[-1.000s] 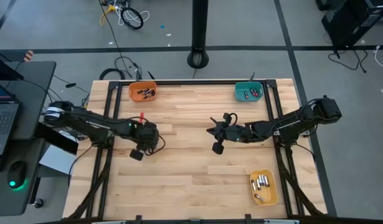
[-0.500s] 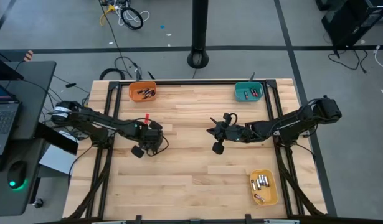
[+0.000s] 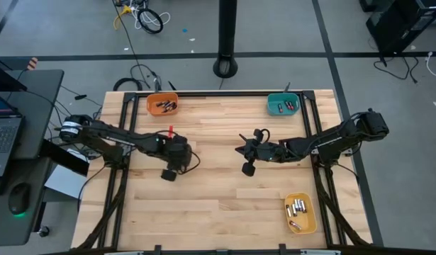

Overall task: Sort batteries
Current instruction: Put the black-red battery into the blue bin

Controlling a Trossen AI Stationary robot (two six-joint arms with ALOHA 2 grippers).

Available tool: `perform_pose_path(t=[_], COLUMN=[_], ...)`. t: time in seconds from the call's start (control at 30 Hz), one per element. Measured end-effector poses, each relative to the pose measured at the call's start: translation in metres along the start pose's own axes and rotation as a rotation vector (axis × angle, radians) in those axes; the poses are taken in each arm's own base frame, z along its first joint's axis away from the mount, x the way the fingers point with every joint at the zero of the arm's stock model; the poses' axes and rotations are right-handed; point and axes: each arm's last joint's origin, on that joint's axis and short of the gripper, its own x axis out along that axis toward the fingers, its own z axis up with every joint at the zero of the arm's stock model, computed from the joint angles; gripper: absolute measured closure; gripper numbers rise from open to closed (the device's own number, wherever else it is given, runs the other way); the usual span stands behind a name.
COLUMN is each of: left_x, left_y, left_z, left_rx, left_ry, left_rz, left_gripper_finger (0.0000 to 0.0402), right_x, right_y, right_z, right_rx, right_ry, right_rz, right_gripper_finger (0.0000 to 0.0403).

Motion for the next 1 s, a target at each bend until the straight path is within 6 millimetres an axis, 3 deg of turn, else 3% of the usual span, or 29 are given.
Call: perform_pose_path(t=[0.17, 0.3, 0.57, 1.0], left_x=[0.003, 0.018, 0.038, 0.043], left_y=[0.000, -0.005, -0.007, -0.006], left_z=[0.009, 0.008, 0.015, 0.012], left_rx=[-0.546, -0.722, -0.796, -0.699], left_ry=[-0.050, 0.025, 0.014, 0.031], left_rz=[-0.133, -0.068, -0.040, 0.005], left_gripper_finger=[0.0264, 0.0264, 0.0264, 0.0264], right_x=[0.000, 0.000, -0.002, -0.002], right_y=[0.000, 0.001, 0.005, 0.005], right_z=[0.000, 0.000, -0.001, -0.001], right_rx=[0.002, 0.002, -0.006, -0.009], right_ry=[0.000, -0.001, -0.004, 0.000], right_rz=[0.001, 0.006, 0.022, 0.022], right_gripper_finger=[0.0385, 0.0384, 0.0387, 0.0385])
